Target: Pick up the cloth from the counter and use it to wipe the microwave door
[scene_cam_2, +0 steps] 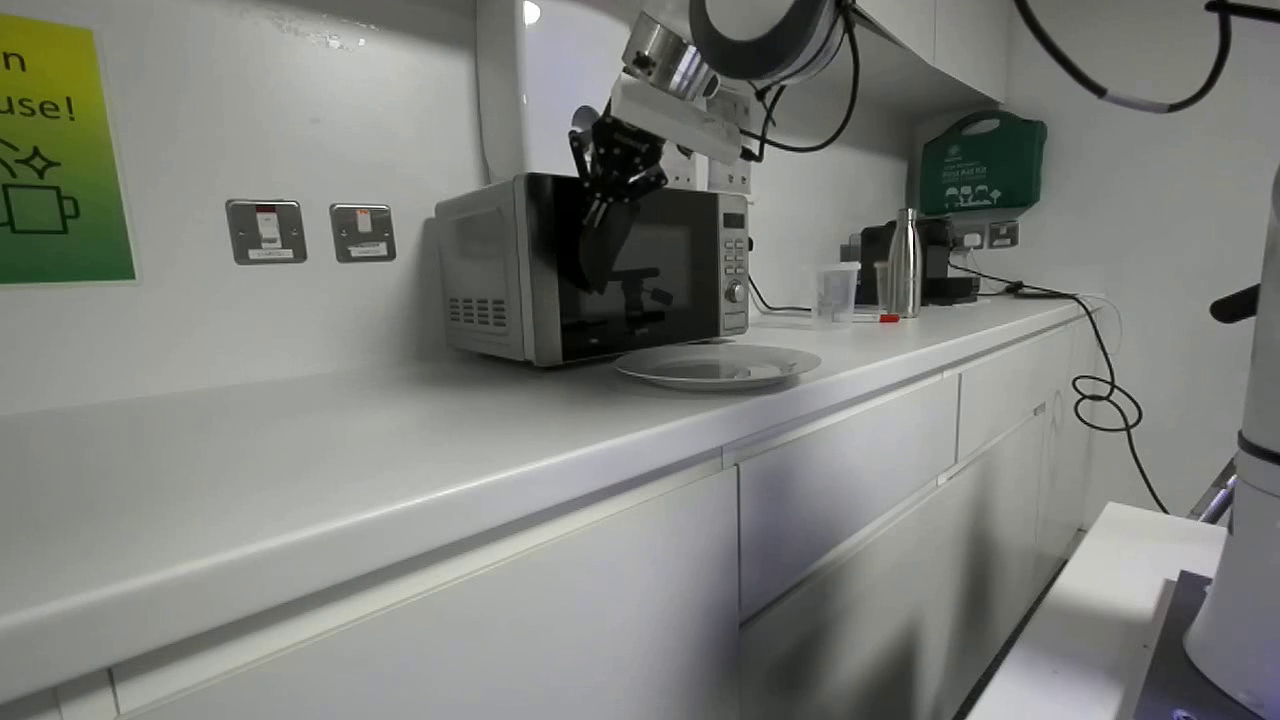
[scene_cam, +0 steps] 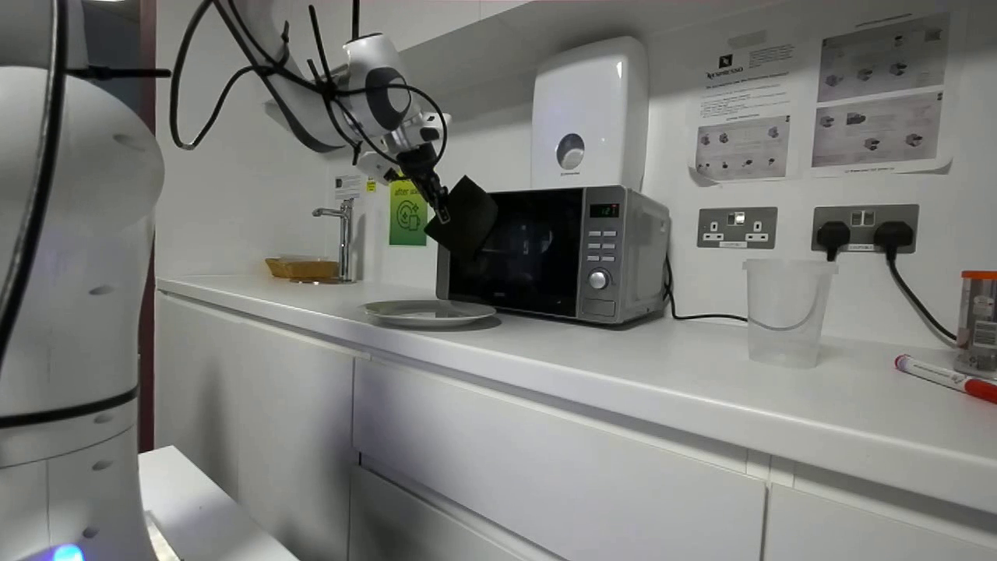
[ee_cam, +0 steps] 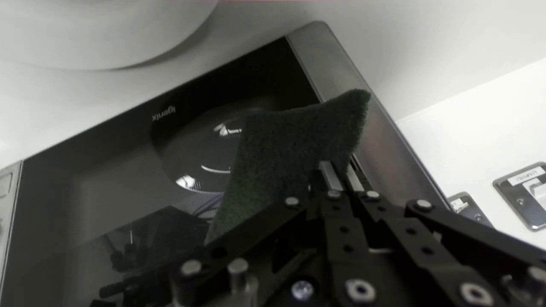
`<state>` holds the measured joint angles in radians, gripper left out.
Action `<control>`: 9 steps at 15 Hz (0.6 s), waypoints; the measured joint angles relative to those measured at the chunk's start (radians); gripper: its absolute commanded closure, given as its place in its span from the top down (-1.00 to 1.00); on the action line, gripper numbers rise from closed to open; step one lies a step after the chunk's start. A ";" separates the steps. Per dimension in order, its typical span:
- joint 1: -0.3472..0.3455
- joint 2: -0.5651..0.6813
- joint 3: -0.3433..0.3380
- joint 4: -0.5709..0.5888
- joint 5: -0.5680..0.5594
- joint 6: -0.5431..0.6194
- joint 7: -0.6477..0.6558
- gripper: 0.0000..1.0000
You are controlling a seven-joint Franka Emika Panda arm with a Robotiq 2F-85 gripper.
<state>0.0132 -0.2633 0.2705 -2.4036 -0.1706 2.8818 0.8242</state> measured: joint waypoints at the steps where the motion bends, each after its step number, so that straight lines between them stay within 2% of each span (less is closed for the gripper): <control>1: -0.031 -0.003 0.015 -0.014 -0.060 0.045 0.038 -0.98; 3: -0.083 -0.016 0.040 -0.034 -0.133 0.095 0.099 -0.98; 9: -0.184 -0.067 0.116 -0.050 -0.182 0.106 0.246 -0.98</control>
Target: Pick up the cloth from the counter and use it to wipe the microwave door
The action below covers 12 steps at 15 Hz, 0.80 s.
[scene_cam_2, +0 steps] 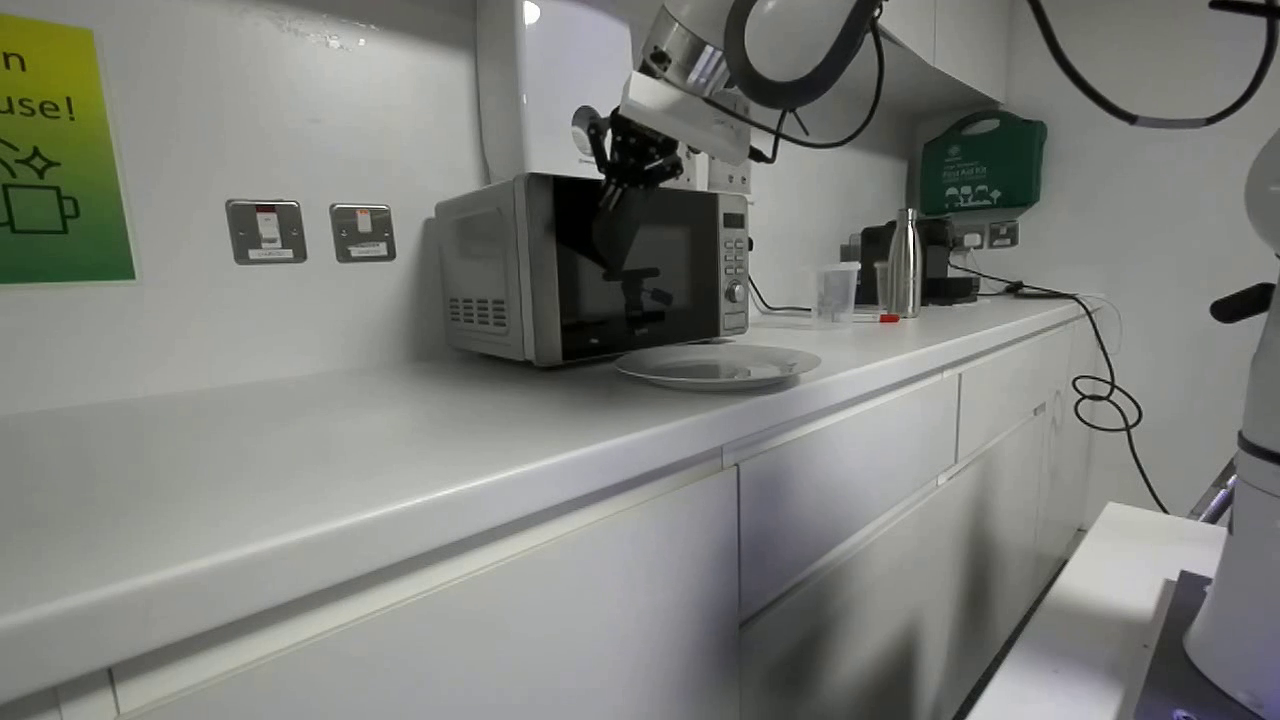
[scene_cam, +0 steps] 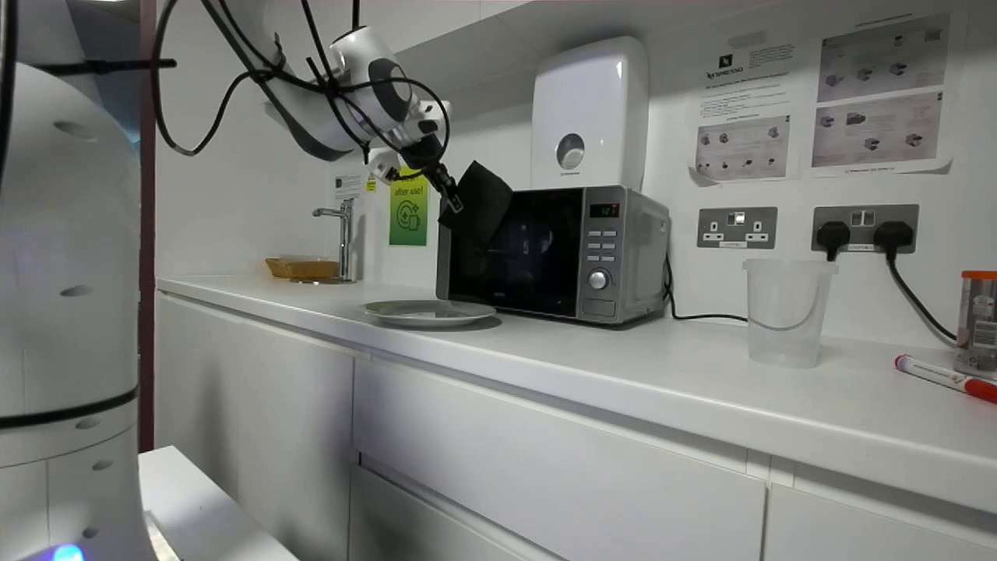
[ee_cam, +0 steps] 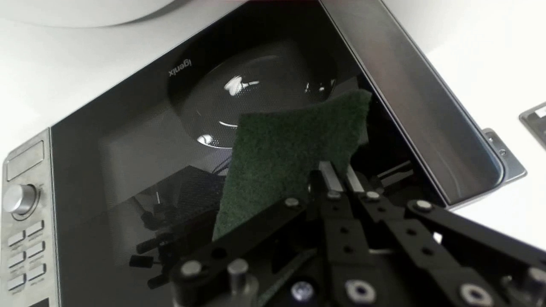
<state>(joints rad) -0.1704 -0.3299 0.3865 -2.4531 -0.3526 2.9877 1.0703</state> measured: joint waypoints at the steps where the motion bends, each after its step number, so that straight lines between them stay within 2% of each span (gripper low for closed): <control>1: -0.026 -0.011 0.024 0.000 -0.014 0.002 0.036 -0.98; 4: -0.084 -0.041 0.095 0.000 -0.041 0.004 0.116 -0.98; 12: -0.091 -0.047 0.192 0.000 -0.041 0.004 0.174 -0.98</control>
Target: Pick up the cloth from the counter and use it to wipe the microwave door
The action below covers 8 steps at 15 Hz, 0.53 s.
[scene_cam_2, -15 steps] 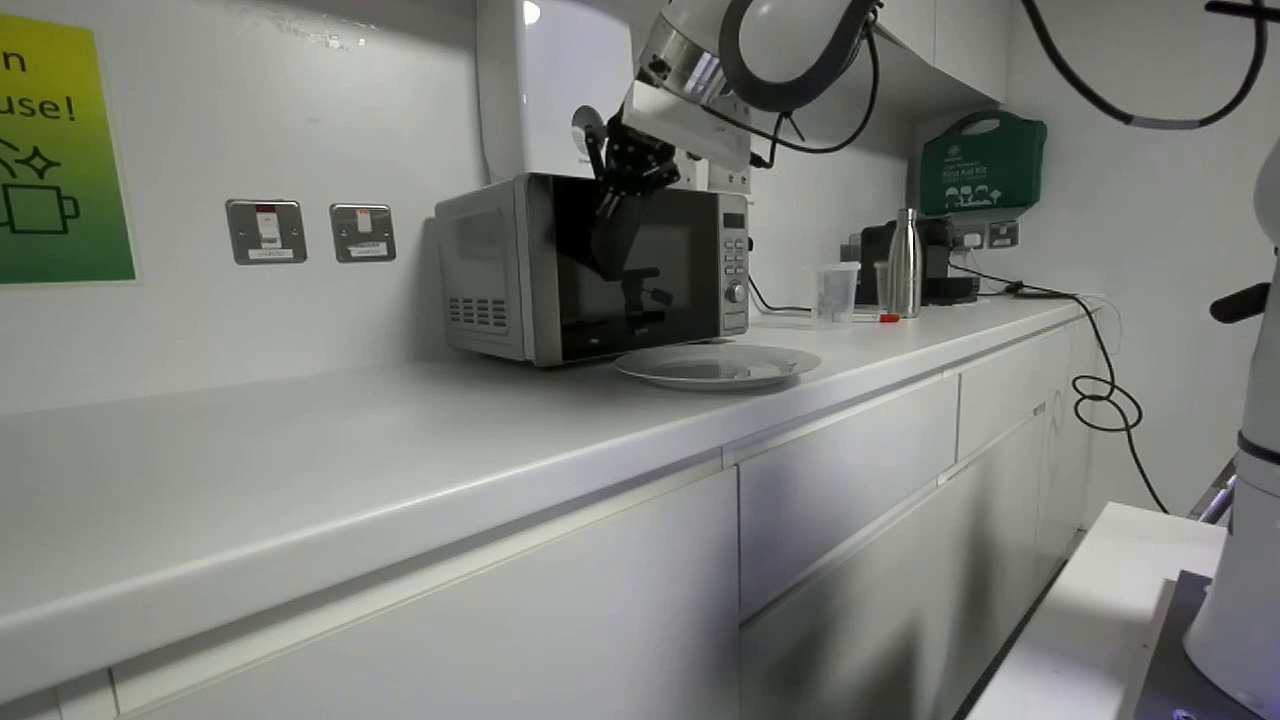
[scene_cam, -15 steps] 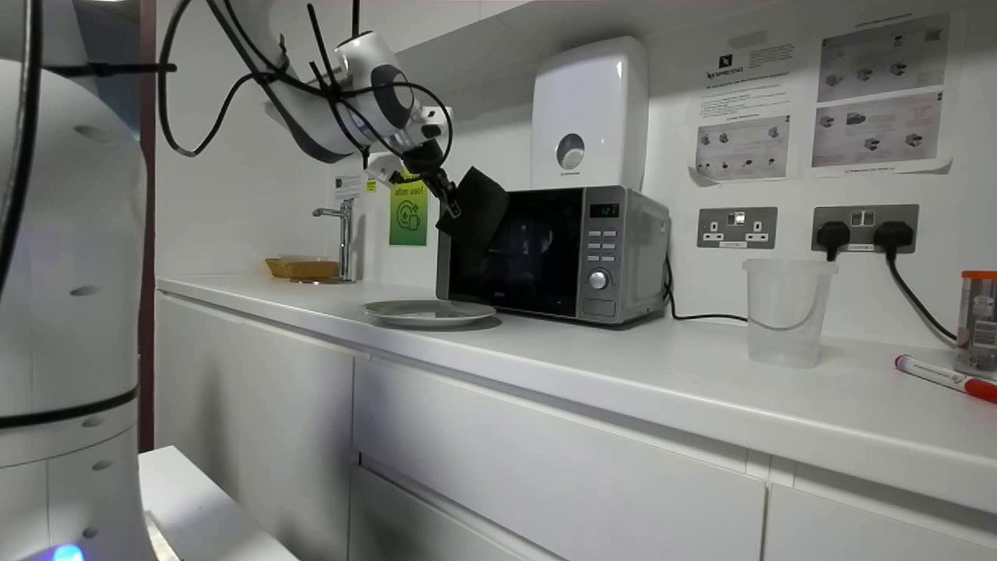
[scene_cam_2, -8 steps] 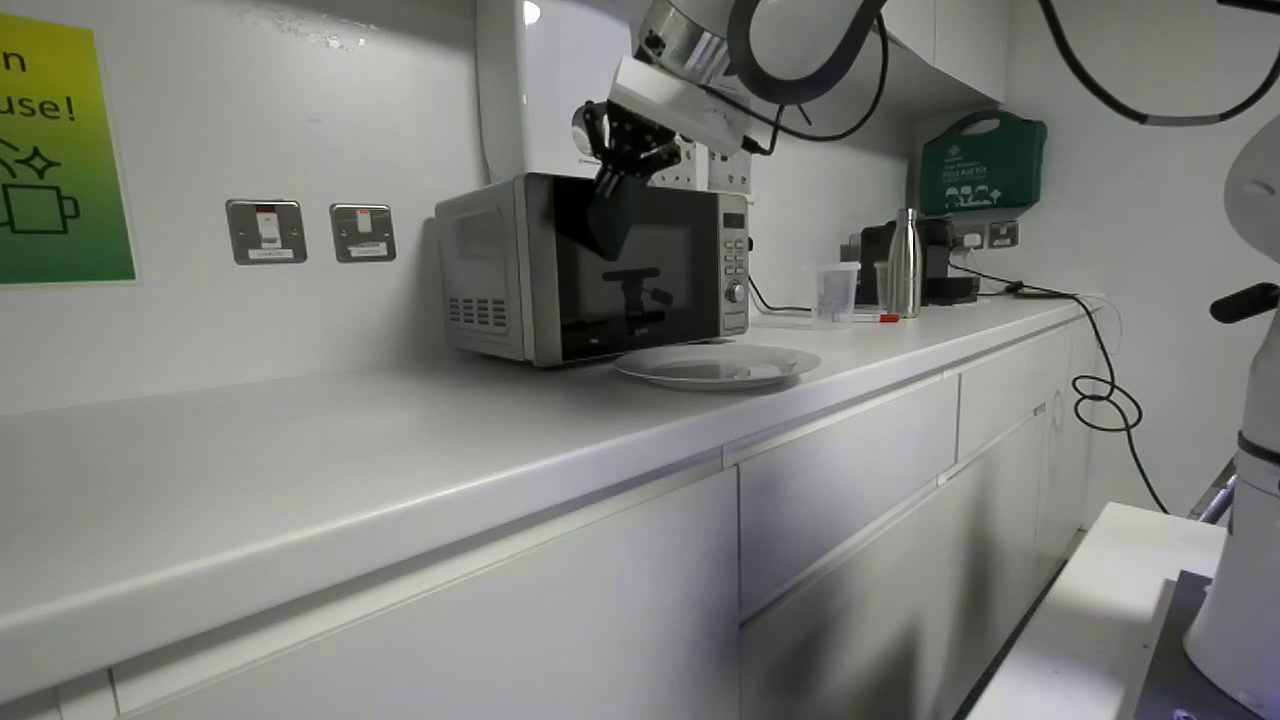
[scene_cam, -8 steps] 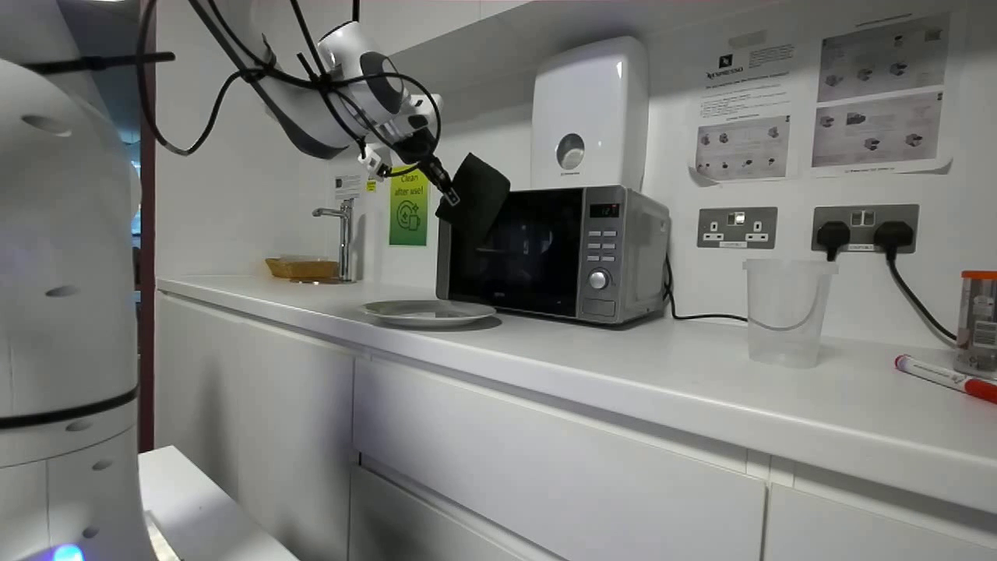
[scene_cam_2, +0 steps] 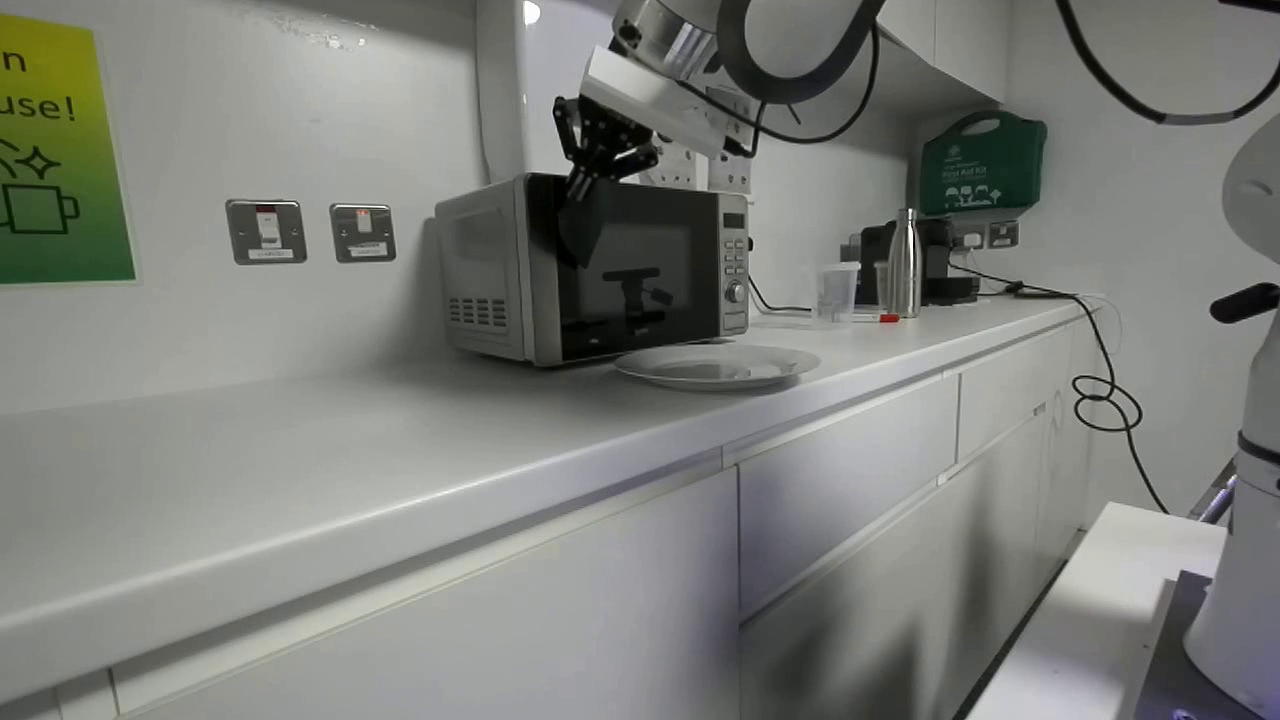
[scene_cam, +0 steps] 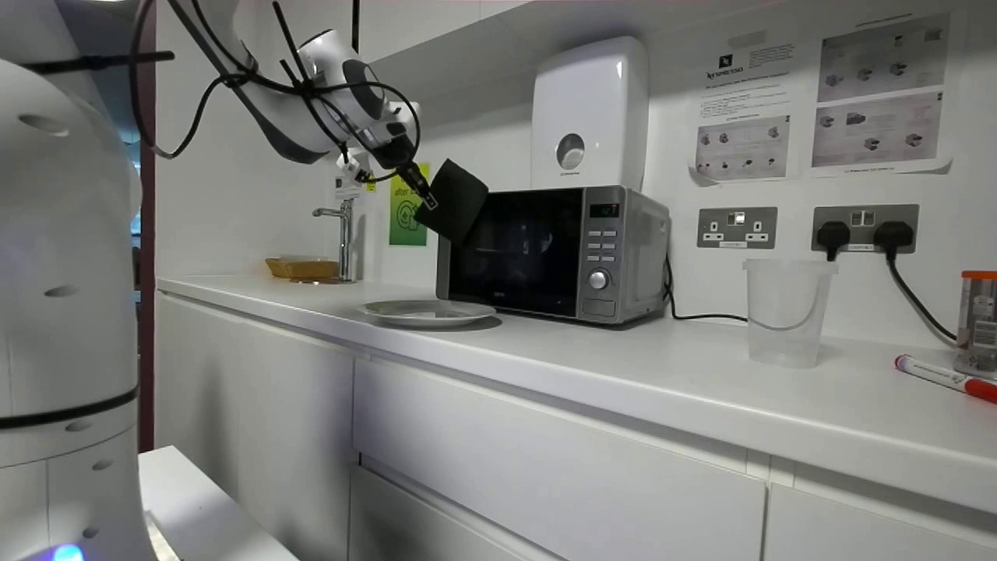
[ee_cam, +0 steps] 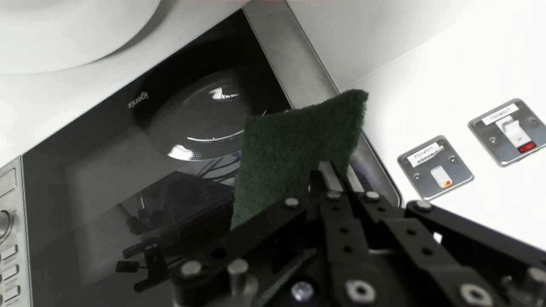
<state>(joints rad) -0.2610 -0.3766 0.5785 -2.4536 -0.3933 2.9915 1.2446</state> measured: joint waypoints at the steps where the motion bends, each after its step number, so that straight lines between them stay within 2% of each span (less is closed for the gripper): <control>1: -0.001 0.000 0.008 0.000 0.000 0.000 0.000 -0.98; 4: -0.010 0.001 0.033 0.001 -0.003 0.008 0.000 -0.98; 8: -0.112 0.003 0.109 0.008 -0.071 0.076 0.000 -0.98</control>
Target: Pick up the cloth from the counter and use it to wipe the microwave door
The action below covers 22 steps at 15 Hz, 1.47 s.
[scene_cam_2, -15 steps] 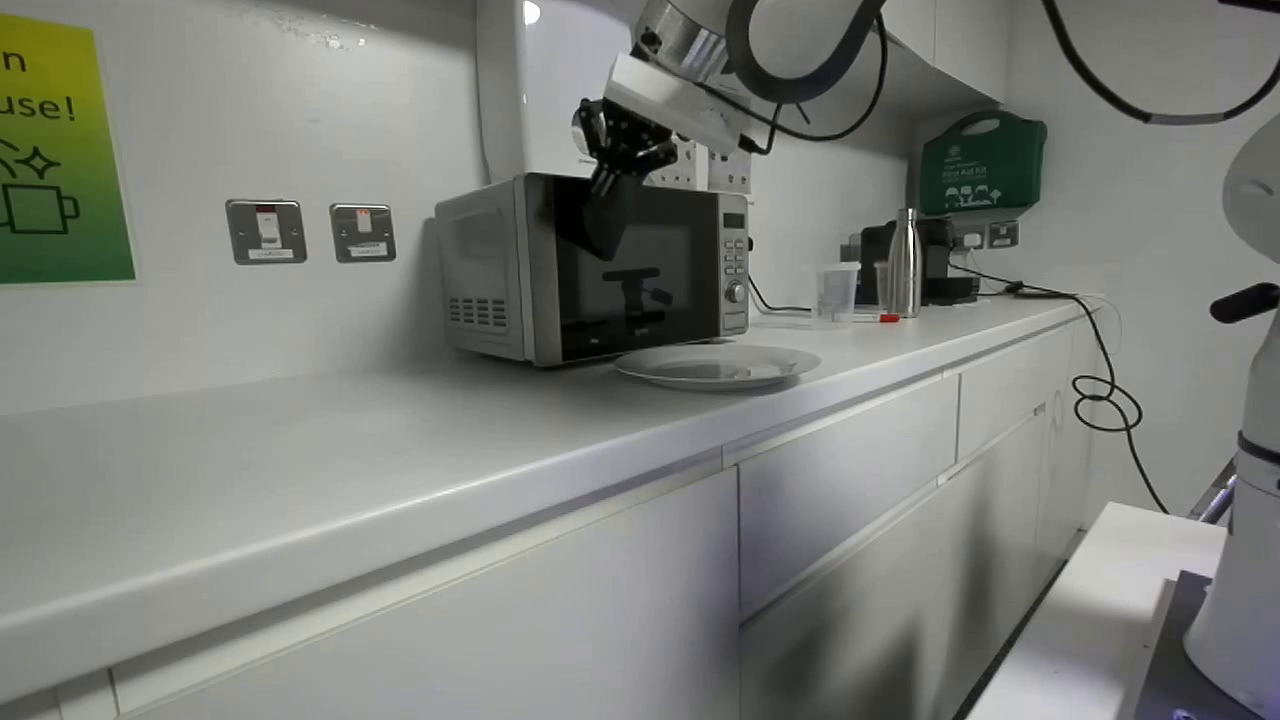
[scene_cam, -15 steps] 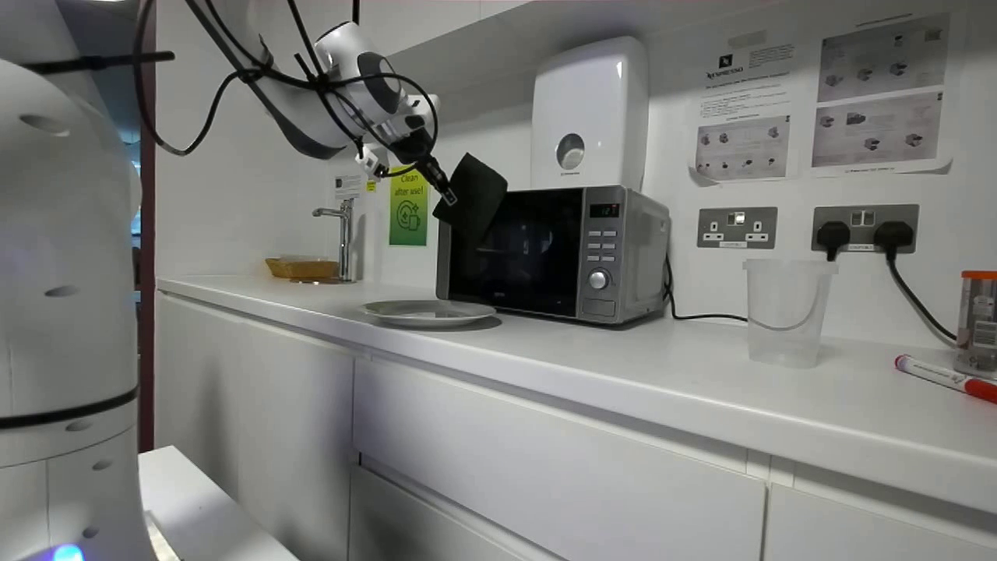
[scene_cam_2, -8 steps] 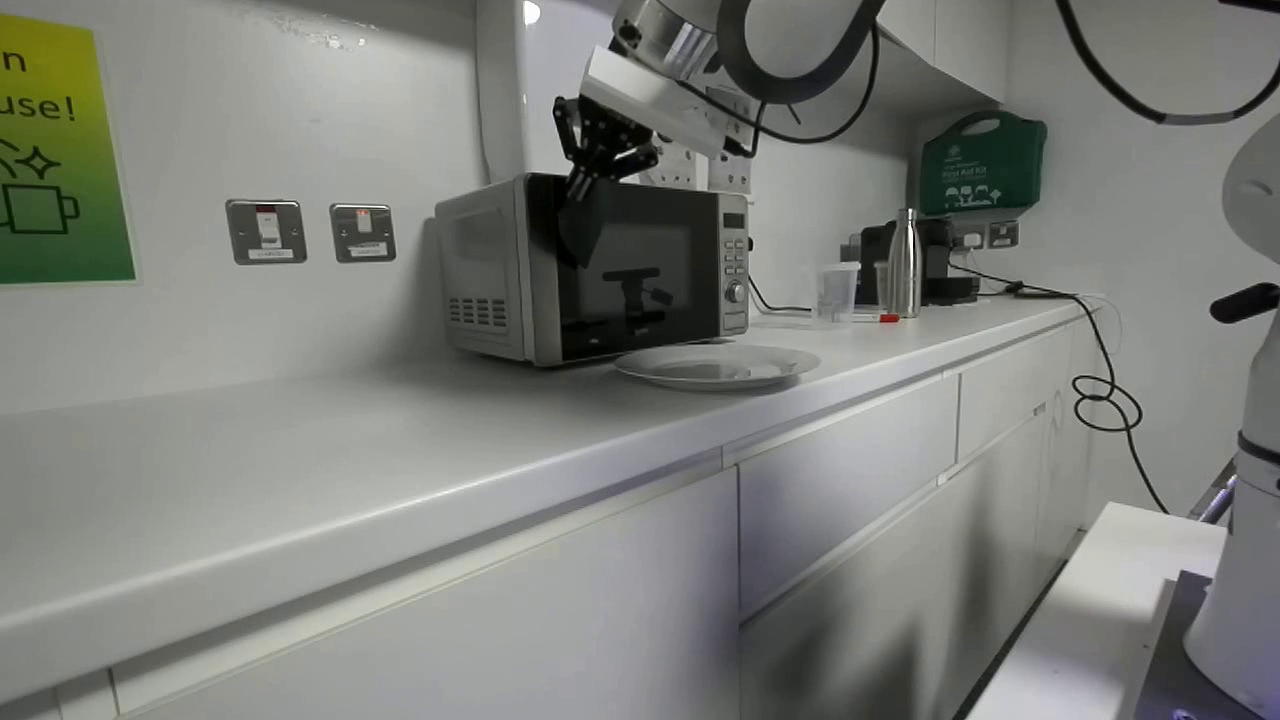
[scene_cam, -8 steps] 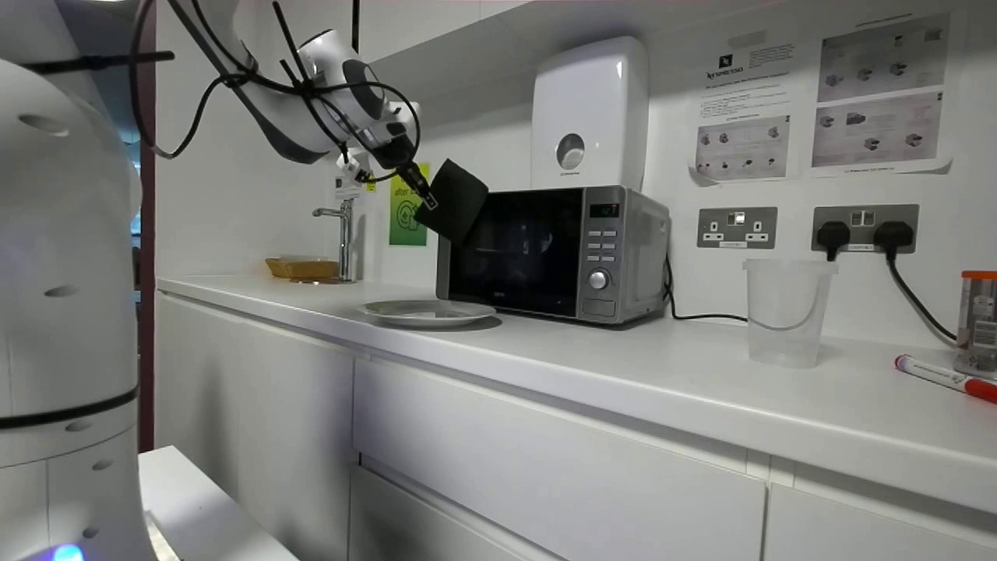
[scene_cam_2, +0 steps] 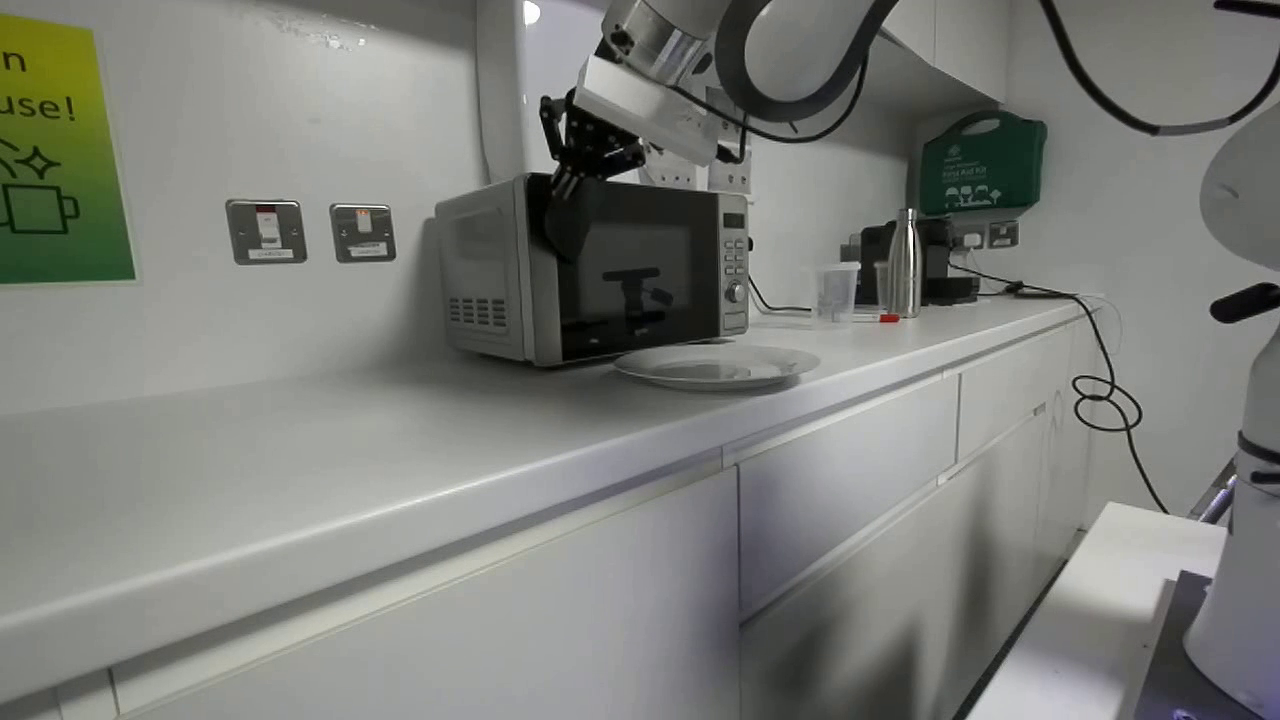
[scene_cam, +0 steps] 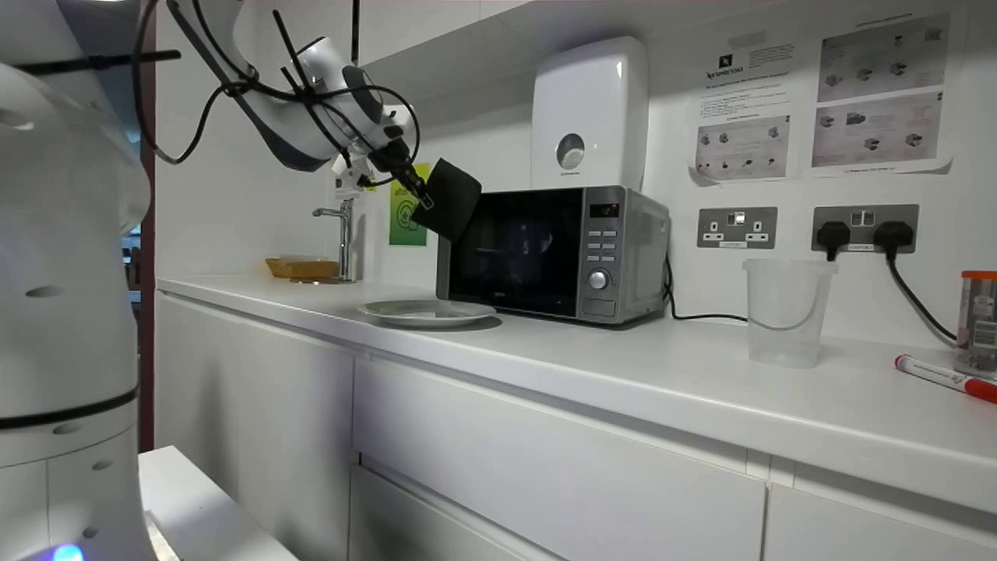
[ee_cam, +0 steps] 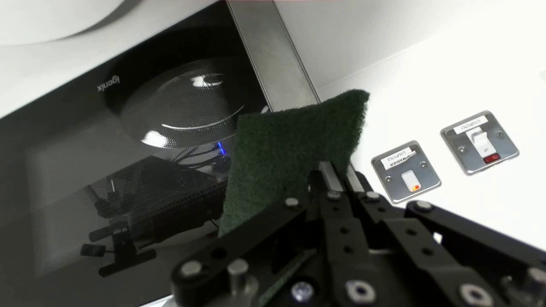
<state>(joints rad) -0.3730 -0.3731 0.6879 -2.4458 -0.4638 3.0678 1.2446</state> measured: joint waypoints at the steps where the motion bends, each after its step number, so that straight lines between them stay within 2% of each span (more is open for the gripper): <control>1: -0.036 0.004 0.021 0.004 -0.018 0.013 0.000 -0.98; 9: -0.348 0.038 0.213 0.057 -0.115 0.032 0.000 -0.98; 13: -0.469 0.032 0.297 0.055 -0.130 0.032 0.000 -0.98; 17: -0.563 0.016 0.341 0.036 -0.130 0.032 0.000 -0.98; 22: -0.674 -0.009 0.358 0.015 -0.130 0.032 0.000 -0.98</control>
<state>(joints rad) -1.0468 -0.3819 1.0463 -2.4307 -0.5943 3.0993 1.2442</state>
